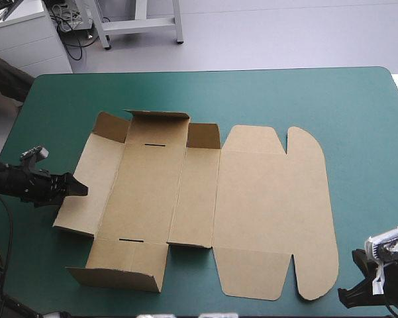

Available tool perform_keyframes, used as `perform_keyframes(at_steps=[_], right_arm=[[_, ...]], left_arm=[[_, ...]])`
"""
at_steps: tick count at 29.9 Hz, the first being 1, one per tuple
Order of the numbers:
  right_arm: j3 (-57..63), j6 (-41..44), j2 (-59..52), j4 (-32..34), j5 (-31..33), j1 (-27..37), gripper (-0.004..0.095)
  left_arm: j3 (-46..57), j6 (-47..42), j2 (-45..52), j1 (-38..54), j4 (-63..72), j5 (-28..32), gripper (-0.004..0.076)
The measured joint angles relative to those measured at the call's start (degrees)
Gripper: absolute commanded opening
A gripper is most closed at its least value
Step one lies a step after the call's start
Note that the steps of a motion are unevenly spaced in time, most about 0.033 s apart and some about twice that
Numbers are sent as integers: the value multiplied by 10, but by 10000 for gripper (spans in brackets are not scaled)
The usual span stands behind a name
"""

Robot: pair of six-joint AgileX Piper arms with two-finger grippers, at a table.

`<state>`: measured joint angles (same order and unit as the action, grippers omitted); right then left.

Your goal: Fold the box

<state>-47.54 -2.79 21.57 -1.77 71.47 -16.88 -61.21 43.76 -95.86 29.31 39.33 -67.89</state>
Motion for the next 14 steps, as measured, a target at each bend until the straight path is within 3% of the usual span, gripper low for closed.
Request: perform_keyframes(at_steps=[10, 14], right_arm=[[0, 0, 0, -4, 0, 0, -23], [0, 0, 0, -5, 0, 0, -23]], left_arm=[[0, 40, -31, -12, 48, -3, 568], [0, 37, -32, -34, 45, -3, 523]])
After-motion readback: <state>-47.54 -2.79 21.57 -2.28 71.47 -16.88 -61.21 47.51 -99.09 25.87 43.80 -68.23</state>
